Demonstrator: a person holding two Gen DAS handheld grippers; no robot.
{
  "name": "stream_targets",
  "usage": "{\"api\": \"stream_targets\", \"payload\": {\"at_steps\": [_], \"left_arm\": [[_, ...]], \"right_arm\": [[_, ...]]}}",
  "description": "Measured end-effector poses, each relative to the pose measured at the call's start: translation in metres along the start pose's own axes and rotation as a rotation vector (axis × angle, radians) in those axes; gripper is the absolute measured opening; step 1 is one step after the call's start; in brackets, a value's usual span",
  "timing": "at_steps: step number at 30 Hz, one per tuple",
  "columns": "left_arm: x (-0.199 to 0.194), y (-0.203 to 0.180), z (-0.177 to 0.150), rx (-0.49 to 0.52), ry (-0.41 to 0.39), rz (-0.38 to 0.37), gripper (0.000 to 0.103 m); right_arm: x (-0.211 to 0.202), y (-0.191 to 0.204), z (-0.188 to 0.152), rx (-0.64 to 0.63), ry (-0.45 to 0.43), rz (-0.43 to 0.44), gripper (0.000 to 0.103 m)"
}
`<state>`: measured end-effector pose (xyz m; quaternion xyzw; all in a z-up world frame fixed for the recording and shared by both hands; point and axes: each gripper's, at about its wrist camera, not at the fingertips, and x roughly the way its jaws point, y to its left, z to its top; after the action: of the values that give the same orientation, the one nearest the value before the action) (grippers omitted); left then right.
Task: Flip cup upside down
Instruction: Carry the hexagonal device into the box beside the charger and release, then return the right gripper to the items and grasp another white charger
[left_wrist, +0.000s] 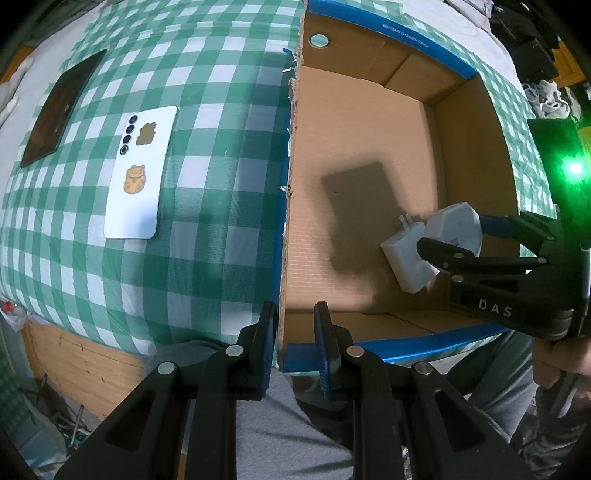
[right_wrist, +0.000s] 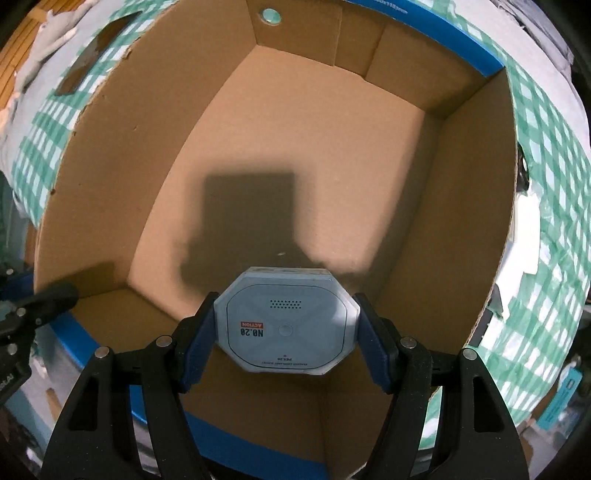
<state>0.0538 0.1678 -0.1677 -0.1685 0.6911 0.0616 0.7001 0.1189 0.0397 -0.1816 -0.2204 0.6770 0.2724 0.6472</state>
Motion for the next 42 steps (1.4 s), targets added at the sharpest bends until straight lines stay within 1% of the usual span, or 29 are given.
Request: {"api": "stream_targets", "payload": {"at_steps": [6,8,11,18,21,26,29,32,34,39,42], "left_arm": [[0.000,0.000,0.000,-0.001,0.000,-0.002,0.019],[0.000,0.000,0.000,-0.002,0.001,-0.004,0.020],[0.002,-0.002,0.001,-0.001,0.004,-0.006,0.020],[0.003,-0.001,0.002,0.002,0.004,-0.007,0.021],[0.002,0.000,0.001,0.003,0.003,-0.010,0.021],[0.002,0.000,0.001,0.003,0.003,-0.010,0.021],[0.002,0.000,0.000,0.003,0.003,-0.010,0.021],[0.002,0.000,0.001,0.002,0.003,-0.009,0.021],[0.002,0.000,0.001,0.004,0.003,-0.007,0.021],[0.002,-0.001,0.001,0.005,0.004,-0.006,0.021],[0.002,-0.001,0.001,0.004,0.006,-0.005,0.021]], "right_arm": [[-0.001,0.002,0.001,-0.010,-0.009,-0.013,0.071],[-0.004,0.002,0.000,-0.003,-0.018,0.000,0.072],[-0.011,-0.001,0.000,0.007,-0.028,0.014,0.076],[-0.037,-0.015,-0.011,0.040,-0.059,0.057,0.077],[-0.049,-0.034,-0.014,0.053,-0.073,0.067,0.077],[-0.063,-0.062,-0.017,0.117,-0.100,0.064,0.077],[-0.069,-0.091,-0.019,0.170,-0.108,0.057,0.077],[-0.072,-0.123,-0.022,0.237,-0.106,0.081,0.077],[-0.070,-0.143,-0.021,0.282,-0.098,0.094,0.077],[-0.060,-0.189,-0.025,0.380,-0.069,0.087,0.077],[-0.052,-0.207,-0.026,0.415,-0.051,0.083,0.077]]}}
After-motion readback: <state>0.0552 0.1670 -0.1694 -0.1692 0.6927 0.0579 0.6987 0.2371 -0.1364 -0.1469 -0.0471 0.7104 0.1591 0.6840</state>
